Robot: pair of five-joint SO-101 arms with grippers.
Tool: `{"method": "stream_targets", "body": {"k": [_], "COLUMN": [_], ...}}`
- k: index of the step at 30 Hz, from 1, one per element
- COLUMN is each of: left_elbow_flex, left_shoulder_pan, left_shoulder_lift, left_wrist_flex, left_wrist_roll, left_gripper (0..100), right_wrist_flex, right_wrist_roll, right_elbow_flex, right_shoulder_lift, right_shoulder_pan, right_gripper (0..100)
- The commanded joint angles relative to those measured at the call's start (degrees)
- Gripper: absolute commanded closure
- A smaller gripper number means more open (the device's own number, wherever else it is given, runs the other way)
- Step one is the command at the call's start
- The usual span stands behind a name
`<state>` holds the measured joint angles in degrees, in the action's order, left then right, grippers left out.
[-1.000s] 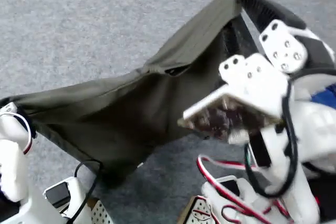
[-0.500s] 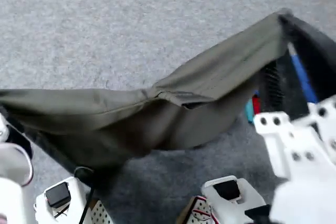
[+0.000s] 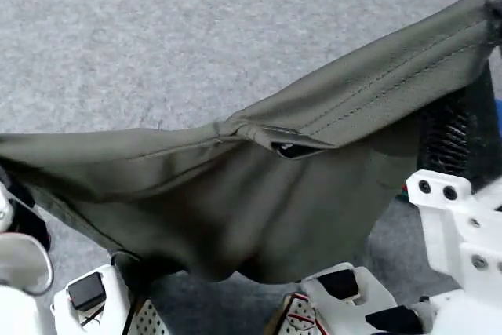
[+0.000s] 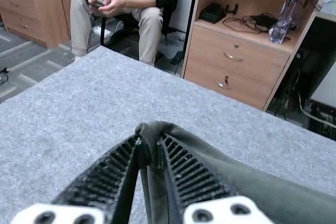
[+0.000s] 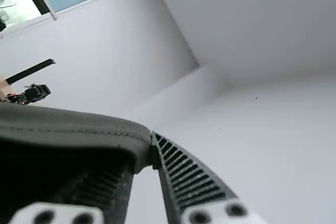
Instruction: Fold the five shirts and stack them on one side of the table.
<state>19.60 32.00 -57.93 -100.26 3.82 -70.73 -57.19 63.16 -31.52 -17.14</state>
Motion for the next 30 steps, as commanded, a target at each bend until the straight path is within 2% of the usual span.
{"method": "stream_targets", "body": {"k": [1,4,8,11,14,17,20,24,30], "left_elbow_flex": [-1.7,-7.7,-21.0,-32.1,-40.8,-46.2,-49.0,-49.1,-49.6], "left_shoulder_pan": [-0.5,-0.5,-0.3,-0.5,-0.6,-0.6,-0.9,-4.7,-9.4], "left_shoulder_lift": [-0.9,-0.9,-0.8,0.7,5.0,11.4,18.2,25.0,29.8], "left_wrist_flex": [-0.4,2.2,15.2,29.7,44.6,62.1,74.9,77.8,77.7], "left_wrist_roll": [0.4,0.4,0.2,-1.0,-7.0,-13.2,-17.6,-17.8,-14.0], "left_gripper": [98,98,98,98,98,98,98,98,98], "right_wrist_flex": [0.1,0.3,5.9,12.4,20.7,31.7,42.7,50.2,50.7], "right_wrist_roll": [-0.6,-0.6,-0.4,-0.3,-0.3,-0.3,-0.3,-0.2,6.9], "right_elbow_flex": [-2.9,-7.6,-19.0,-29.8,-41.2,-53.1,-62.6,-67.6,-61.7], "right_shoulder_lift": [0.8,0.9,0.9,0.9,0.9,1.0,2.6,6.5,16.2], "right_shoulder_pan": [-0.5,-0.6,-0.6,-0.6,-0.6,-0.5,-0.5,-0.5,-0.4], "right_gripper": [99.4,99.4,99.4,99.4,99.4,99.4,99.4,99.4,99.4]}}
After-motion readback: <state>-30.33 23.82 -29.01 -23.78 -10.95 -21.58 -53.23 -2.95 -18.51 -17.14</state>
